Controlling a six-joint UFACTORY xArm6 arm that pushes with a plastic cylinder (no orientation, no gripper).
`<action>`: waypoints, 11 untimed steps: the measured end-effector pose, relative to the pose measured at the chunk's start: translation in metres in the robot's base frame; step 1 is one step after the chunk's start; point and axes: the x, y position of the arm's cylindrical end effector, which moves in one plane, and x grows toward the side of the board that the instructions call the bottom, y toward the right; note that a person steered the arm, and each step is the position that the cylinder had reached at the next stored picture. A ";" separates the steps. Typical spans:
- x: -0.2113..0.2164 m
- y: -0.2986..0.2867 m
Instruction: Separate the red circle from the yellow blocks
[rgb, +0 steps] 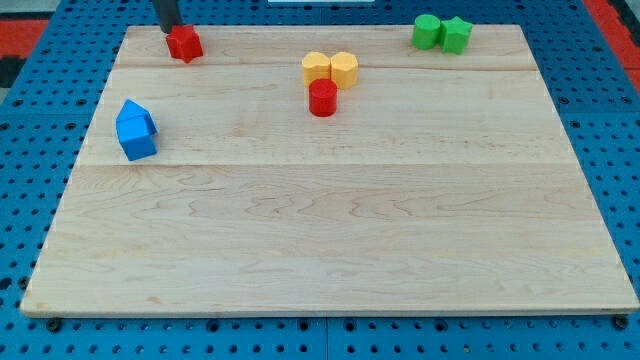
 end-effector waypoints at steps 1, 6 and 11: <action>0.002 -0.010; 0.133 0.153; 0.180 0.336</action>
